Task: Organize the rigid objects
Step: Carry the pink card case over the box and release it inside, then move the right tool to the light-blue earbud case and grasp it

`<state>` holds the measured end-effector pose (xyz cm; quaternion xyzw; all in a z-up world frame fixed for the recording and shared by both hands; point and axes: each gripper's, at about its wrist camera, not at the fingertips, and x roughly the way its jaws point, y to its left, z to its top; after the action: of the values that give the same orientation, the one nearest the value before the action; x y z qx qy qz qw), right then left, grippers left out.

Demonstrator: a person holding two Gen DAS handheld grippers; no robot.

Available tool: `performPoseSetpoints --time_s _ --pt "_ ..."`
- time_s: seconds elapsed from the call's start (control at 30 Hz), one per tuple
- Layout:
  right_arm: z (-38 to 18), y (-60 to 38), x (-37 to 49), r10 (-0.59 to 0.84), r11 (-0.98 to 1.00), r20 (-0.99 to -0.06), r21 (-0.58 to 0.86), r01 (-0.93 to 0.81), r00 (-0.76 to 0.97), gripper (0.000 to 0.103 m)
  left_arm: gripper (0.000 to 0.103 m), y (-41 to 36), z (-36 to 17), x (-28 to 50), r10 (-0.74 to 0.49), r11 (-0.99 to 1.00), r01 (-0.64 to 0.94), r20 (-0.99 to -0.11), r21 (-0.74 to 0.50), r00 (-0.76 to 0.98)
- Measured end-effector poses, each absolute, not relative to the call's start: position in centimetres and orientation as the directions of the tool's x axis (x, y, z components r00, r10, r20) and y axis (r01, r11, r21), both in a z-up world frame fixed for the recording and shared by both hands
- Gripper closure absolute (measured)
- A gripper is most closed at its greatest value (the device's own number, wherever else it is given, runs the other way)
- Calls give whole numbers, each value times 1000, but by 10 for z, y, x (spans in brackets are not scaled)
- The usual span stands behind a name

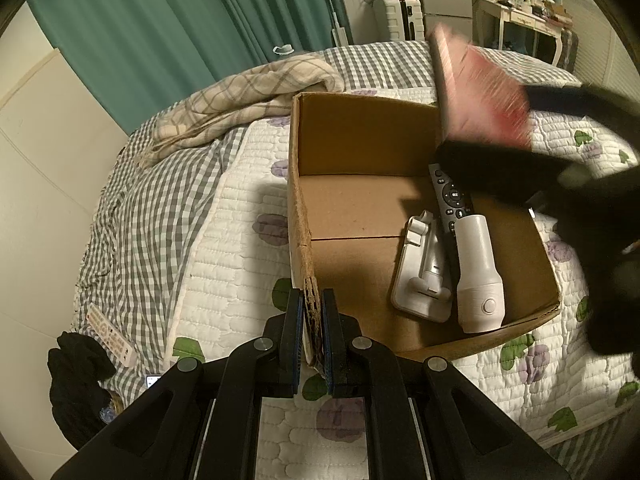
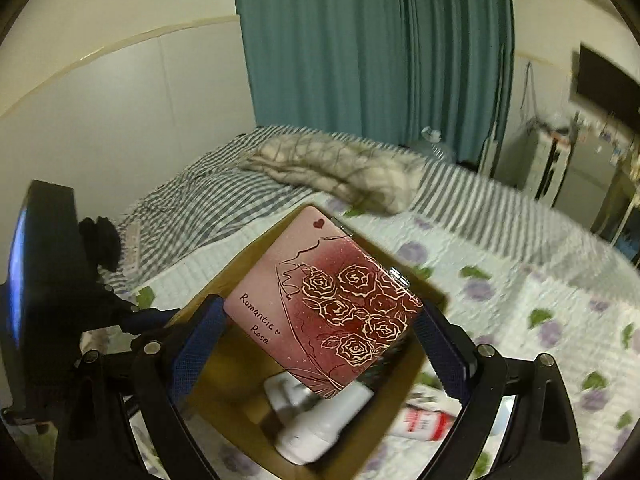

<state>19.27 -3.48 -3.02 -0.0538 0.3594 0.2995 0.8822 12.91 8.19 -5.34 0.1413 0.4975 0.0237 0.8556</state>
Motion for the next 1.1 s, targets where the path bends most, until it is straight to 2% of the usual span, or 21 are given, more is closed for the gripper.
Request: performPoseSetpoints --time_s 0.27,0.4,0.5,0.83,1.1 --pt "-65 -31 201 509 811 -707 204 -548 490 9 96 82 -54 129 179 959 101 -844 264 506" --pt "-62 -34 202 548 798 -688 258 -545 476 8 96 82 -54 129 177 960 101 -844 262 505" --pt "-49 -44 198 566 798 -643 270 -538 517 0 96 82 -54 130 173 960 105 -847 259 503" --pt "-2 -112 186 449 873 -593 130 -471 669 0 96 82 -55 128 181 959 100 -846 264 501" --pt "-20 -186 202 250 945 -639 -1 -326 727 0 95 81 -54 129 183 960 95 -848 263 498"
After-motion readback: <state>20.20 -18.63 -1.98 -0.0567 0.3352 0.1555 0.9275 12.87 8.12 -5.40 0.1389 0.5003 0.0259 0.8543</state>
